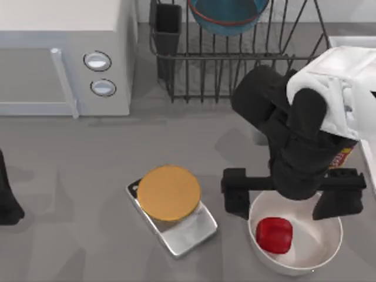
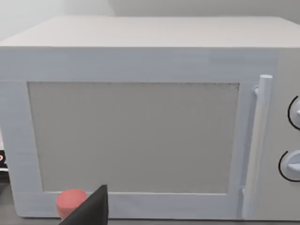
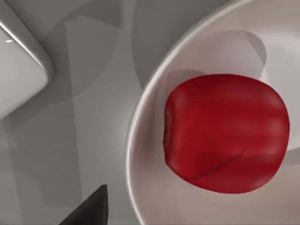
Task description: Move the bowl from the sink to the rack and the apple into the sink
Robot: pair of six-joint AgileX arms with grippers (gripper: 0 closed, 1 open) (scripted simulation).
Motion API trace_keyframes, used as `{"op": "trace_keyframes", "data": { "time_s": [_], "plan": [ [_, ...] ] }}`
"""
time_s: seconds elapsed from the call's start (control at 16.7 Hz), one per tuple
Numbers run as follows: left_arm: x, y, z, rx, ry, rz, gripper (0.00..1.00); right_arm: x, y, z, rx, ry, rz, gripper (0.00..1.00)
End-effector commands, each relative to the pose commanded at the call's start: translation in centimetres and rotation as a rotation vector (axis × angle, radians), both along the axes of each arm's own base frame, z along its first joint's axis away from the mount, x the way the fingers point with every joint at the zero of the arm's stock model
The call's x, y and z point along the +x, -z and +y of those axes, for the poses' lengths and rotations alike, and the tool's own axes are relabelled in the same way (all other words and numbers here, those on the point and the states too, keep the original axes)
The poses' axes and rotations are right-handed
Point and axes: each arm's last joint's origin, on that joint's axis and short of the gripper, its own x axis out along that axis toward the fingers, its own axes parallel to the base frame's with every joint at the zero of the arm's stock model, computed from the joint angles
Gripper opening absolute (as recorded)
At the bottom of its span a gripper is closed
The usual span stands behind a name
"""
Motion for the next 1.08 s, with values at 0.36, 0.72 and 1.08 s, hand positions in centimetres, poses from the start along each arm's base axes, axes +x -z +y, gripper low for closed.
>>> {"op": "trace_keyframes", "data": {
  "time_s": [0.36, 0.72, 1.08],
  "plan": [
    [0.0, 0.0, 0.0, 0.0, 0.0, 0.0, 1.0, 0.0, 0.6, -0.3, -0.012, 0.012, 0.017, 1.0],
    [0.0, 0.0, 0.0, 0.0, 0.0, 0.0, 1.0, -1.4, 9.3, -2.6, -0.153, 0.087, 0.219, 1.0],
    [0.0, 0.0, 0.0, 0.0, 0.0, 0.0, 1.0, -1.4, 13.1, -2.0, -0.107, 0.058, 0.167, 1.0]
  ]
}}
